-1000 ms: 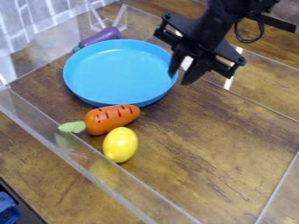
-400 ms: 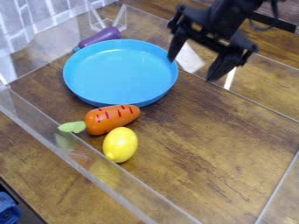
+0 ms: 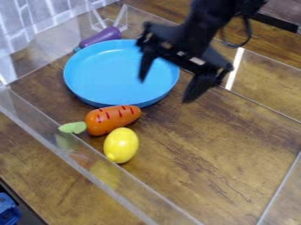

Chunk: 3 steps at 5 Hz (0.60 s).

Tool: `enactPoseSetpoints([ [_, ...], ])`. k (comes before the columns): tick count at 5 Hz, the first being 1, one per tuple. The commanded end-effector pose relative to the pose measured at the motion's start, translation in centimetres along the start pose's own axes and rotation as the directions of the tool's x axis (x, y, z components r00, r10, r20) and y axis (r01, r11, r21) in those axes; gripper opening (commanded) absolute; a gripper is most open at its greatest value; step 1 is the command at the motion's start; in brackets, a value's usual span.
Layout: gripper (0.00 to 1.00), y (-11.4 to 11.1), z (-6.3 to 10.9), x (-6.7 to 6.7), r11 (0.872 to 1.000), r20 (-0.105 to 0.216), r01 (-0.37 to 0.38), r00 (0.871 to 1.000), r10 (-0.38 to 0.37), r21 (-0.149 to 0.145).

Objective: Put the lemon on the blue tray

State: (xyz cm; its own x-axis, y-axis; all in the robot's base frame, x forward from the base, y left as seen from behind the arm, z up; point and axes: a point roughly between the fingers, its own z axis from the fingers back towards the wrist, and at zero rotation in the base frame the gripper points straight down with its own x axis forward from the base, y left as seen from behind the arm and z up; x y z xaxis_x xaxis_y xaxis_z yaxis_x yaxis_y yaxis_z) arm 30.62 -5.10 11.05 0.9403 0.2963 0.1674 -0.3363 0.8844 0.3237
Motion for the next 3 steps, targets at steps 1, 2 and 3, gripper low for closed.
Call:
enactPoseSetpoints([
  [1, 1.00, 0.6, 0.7, -2.0, 0.997, 0.034, 0.017, 0.999, -0.015, -0.081],
  [2, 1.00, 1.0, -1.1, -3.9, 0.995, 0.030, 0.038, 0.999, -0.036, -0.096],
  [3, 1.00, 1.0, -2.7, -4.2, 0.995, 0.026, 0.017, 1.000, -0.014, -0.102],
])
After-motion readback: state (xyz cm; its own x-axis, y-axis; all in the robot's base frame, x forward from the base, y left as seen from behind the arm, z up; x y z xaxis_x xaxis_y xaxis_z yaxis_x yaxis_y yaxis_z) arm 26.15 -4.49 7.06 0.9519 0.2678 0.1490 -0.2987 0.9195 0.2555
